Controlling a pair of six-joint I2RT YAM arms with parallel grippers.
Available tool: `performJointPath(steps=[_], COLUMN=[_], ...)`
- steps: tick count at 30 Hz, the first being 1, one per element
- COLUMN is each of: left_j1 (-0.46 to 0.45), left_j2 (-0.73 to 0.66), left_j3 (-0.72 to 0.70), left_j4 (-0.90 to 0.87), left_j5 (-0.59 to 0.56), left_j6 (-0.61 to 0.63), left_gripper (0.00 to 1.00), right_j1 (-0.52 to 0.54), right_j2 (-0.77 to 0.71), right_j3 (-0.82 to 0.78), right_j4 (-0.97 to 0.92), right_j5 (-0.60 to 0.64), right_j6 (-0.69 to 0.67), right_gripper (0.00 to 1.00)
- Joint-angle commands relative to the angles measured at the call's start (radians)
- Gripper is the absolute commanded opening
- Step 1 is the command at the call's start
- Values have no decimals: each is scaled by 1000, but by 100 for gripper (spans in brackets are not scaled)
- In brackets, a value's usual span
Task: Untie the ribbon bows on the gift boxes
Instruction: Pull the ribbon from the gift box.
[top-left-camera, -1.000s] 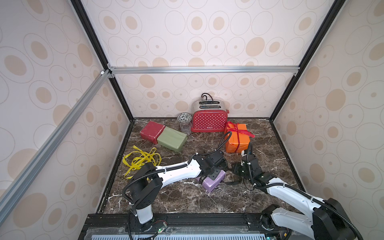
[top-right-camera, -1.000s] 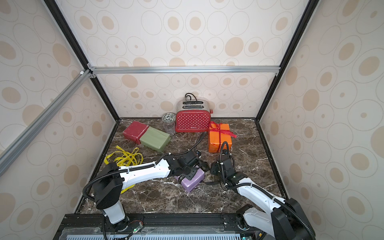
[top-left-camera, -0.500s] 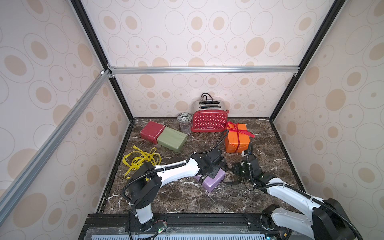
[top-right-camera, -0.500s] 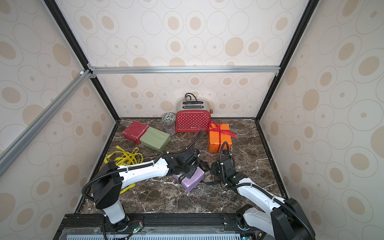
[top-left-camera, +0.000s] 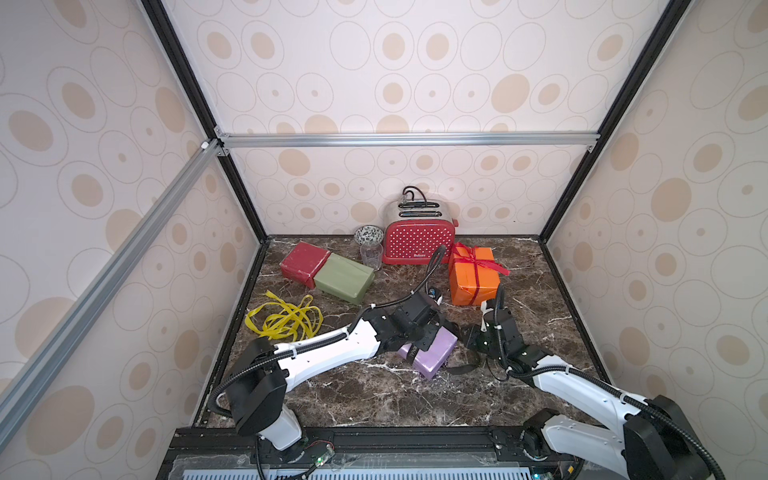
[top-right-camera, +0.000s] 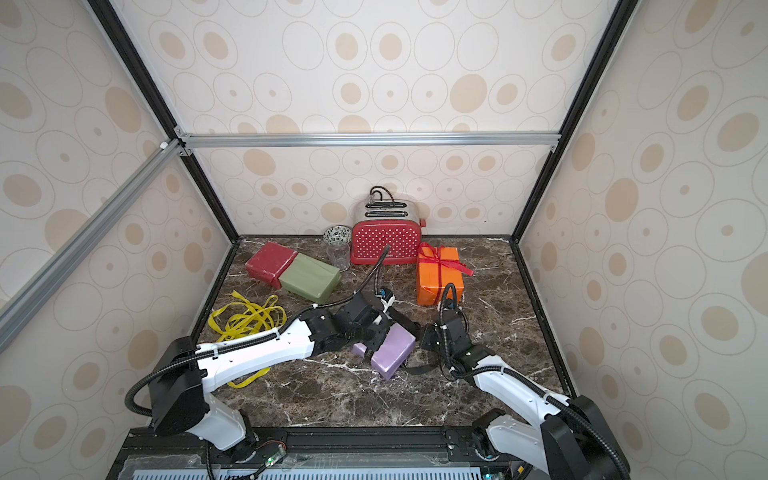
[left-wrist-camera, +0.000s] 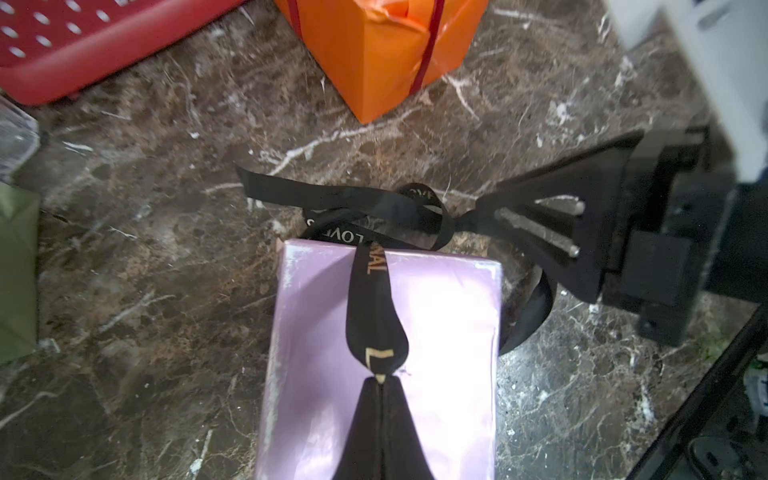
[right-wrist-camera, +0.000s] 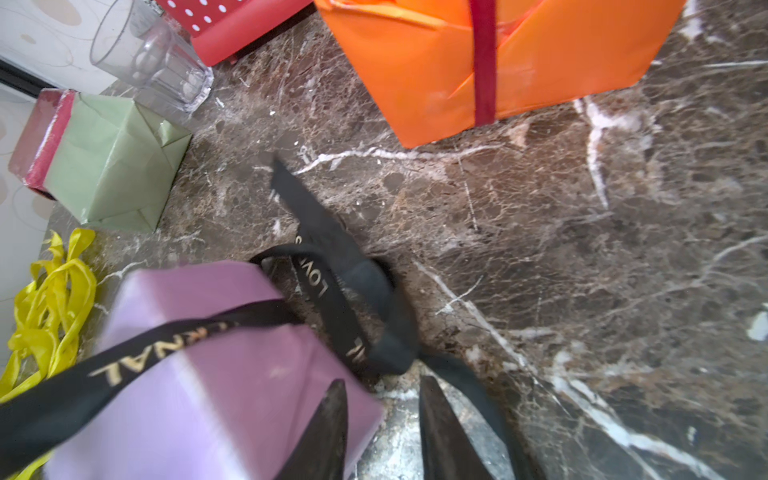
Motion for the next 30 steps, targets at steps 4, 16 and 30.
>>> performJointPath(steps=[4, 16, 30], left_j1=[2, 4, 13], left_j2=[-100, -293, -358], left_j3=[5, 21, 241], left_j4=[60, 125, 103], left_j5=[-101, -211, -362], left_j6=[-1, 25, 117], left_gripper=[0, 0, 0], right_j1=[-4, -3, -4], right_j2=[20, 51, 85], right_j3=[-6, 14, 28], right_j4=[32, 21, 25], right_j5=[-55, -92, -135], right_j6=[-10, -18, -22], right_gripper=[33, 42, 54])
